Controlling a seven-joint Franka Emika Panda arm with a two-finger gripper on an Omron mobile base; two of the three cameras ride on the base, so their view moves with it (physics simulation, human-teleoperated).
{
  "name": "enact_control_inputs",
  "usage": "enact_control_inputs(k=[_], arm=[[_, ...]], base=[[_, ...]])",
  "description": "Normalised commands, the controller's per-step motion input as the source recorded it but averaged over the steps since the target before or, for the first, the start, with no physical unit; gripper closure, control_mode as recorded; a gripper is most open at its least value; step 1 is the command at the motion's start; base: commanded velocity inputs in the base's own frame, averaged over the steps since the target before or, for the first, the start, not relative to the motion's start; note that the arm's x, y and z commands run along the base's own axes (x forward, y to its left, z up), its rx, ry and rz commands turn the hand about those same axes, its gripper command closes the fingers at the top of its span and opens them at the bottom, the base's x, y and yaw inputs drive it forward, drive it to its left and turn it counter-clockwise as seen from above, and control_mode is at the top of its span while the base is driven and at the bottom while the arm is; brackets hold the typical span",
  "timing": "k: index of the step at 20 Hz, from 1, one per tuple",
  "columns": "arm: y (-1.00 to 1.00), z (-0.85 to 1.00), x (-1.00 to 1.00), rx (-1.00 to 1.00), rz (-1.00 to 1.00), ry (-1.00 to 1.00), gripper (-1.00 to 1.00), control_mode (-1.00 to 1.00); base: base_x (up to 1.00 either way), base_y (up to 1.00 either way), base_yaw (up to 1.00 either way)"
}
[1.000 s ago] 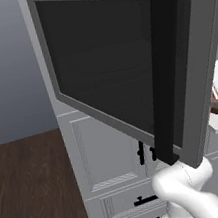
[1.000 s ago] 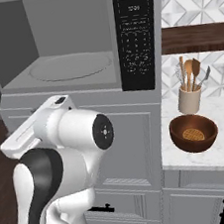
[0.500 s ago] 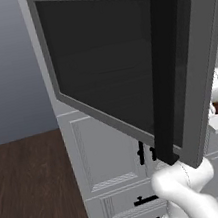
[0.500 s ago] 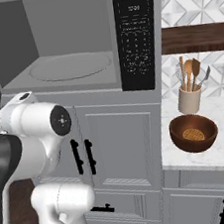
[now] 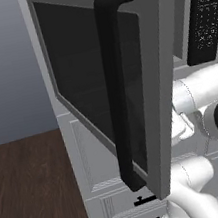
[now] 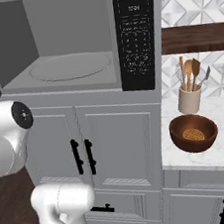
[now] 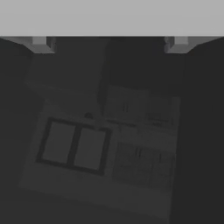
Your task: Open the microwave, place the bowl with waffle inside the microwave, then close the microwave door and turn it on.
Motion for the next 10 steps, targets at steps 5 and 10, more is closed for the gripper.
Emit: enact_control_inputs(k=[5, 10], arm=[[0.04, 0.0, 0.21, 0.0, -0.11, 0.02, -1.0, -1.0], [0.24, 0.0, 0.23, 0.0, -0.25, 0.01, -1.0, -1.0]], base=[[0.0, 0.0, 0.0], [0.0, 0.0, 0.0]])
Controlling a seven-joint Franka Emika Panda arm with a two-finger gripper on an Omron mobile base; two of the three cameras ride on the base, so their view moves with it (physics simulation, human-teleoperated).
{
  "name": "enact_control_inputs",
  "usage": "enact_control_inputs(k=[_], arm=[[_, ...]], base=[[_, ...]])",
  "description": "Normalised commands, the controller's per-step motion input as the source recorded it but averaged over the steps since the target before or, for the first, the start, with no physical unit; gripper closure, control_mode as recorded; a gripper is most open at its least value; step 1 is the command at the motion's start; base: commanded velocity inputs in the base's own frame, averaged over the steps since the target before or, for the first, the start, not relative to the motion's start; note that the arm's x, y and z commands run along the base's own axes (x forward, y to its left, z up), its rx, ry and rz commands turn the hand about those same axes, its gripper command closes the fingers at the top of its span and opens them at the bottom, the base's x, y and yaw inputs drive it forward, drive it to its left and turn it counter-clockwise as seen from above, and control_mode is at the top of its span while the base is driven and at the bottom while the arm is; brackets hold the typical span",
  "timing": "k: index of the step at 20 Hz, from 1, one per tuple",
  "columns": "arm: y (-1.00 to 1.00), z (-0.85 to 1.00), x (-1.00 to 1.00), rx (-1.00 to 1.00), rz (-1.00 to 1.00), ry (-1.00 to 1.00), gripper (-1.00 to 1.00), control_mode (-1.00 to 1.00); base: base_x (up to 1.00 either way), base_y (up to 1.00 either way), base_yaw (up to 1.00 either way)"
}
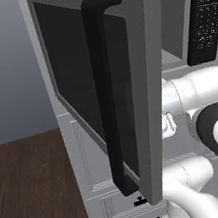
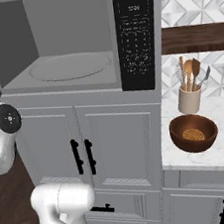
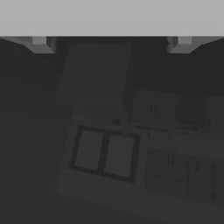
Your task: Open the microwave, place the bowl with waffle inside the microwave, then close the microwave door and turn it on.
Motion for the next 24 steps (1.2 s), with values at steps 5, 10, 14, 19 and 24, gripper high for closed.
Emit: enact_control_inputs(k=[5, 10, 14, 19, 24], arm=[[0.33, 0.0, 0.33, 0.0, -0.02, 0.02, -1.0, -1.0], [-0.03, 0.0, 0.22, 0.0, 0.0, 0.08, -1.0, -1.0], [-0.94, 0.0, 0.0, 0.01, -0.26, 0.24, -1.0, -1.0], [-1.0, -0.48, 0.11, 0.01, -0.52, 0.15, -1.0, -1.0], [-1.0, -0.2, 0.0, 0.14, -0.56, 0.33, -1.0, -1.0]], base=[[0.0, 0.0, 0.0], [0.0, 0.0, 0.0], [0.0, 0.0, 0.0], [0.0, 0.0, 0.0], [0.0, 0.0, 0.0]])
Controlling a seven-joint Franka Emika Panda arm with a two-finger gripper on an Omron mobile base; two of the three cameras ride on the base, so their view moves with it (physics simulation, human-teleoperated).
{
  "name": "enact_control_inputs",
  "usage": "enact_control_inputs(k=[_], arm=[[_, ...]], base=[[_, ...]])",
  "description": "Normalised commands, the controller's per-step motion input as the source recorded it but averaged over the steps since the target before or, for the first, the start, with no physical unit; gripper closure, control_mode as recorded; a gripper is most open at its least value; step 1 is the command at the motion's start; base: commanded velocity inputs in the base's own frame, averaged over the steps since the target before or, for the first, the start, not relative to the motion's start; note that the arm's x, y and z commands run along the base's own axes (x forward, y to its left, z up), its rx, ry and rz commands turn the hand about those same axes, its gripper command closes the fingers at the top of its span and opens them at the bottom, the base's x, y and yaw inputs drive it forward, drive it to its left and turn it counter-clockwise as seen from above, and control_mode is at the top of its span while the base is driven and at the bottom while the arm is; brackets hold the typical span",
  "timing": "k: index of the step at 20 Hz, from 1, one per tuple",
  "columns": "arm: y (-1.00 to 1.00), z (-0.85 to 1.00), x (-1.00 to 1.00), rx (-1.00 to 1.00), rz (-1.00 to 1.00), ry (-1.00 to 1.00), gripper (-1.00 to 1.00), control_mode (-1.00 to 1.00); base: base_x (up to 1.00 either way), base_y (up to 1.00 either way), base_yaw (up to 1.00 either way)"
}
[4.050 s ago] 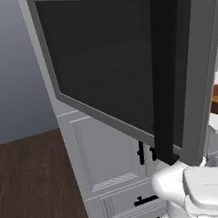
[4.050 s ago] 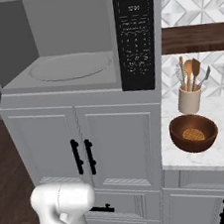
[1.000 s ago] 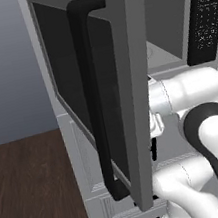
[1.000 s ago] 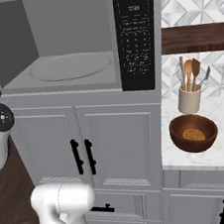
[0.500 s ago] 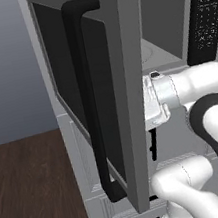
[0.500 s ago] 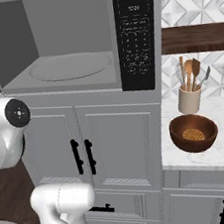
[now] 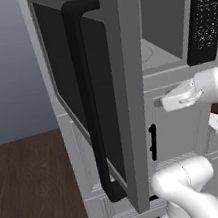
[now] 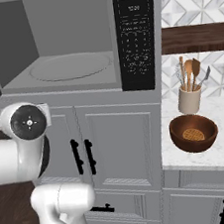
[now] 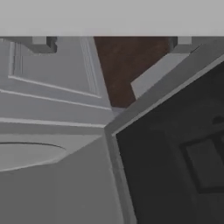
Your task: Open the microwave, place the bowl with waffle inside the microwave, then close the microwave door and turn it on.
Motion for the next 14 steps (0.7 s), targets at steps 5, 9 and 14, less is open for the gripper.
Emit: enact_control_inputs(k=[5, 9, 14], arm=[[-1.0, -0.22, -0.03, 0.19, -0.59, 0.4, -1.0, -1.0], [-1.0, -0.44, -0.01, 0.17, -0.6, 0.24, -1.0, -1.0], [-1.0, -0.5, 0.0, 0.15, -0.56, 0.16, -1.0, -1.0]], base=[[0.0, 0.0, 0.0], [0.0, 0.0, 0.0], [0.0, 0.0, 0.0]])
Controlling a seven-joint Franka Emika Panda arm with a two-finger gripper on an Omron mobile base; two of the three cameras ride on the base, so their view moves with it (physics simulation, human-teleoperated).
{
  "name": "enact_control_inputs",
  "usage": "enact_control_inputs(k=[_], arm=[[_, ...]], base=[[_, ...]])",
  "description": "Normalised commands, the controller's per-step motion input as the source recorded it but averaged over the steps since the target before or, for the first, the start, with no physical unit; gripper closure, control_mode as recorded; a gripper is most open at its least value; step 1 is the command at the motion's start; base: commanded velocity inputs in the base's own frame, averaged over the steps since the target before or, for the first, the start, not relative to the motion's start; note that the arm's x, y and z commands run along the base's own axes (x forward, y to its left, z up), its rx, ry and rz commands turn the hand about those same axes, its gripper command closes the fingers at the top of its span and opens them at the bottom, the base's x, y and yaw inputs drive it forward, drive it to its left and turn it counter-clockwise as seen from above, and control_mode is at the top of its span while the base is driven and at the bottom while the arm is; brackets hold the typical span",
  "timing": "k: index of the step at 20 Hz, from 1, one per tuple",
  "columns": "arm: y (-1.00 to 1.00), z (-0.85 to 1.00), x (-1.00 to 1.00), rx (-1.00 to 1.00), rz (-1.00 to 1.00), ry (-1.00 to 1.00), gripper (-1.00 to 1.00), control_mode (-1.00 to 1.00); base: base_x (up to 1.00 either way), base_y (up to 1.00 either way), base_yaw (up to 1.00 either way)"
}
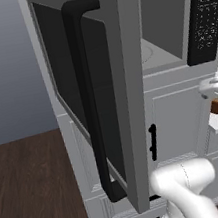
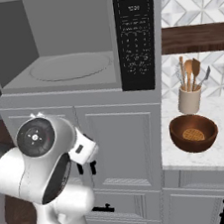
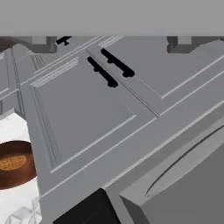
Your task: Open the microwave, place the bowl with waffle inside the microwave, then close the microwave door and turn it on.
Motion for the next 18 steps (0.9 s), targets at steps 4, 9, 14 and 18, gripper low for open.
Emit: enact_control_inputs(k=[4, 9, 14, 18], arm=[[-1.0, -0.46, 0.0, 0.2, -0.5, 0.11, -1.0, -1.0], [-1.0, -0.17, 0.0, 0.22, -0.41, 0.03, -1.0, -1.0], [-1.0, -0.17, 0.0, 0.16, -0.31, 0.0, -1.0, -1.0], [-0.94, -0.15, 0.03, 0.07, -0.12, 0.0, -1.0, -1.0]], base=[[0.0, 0.0, 0.0], [0.0, 0.0, 0.0], [0.0, 0.0, 0.0], [0.0, 0.0, 0.0]])
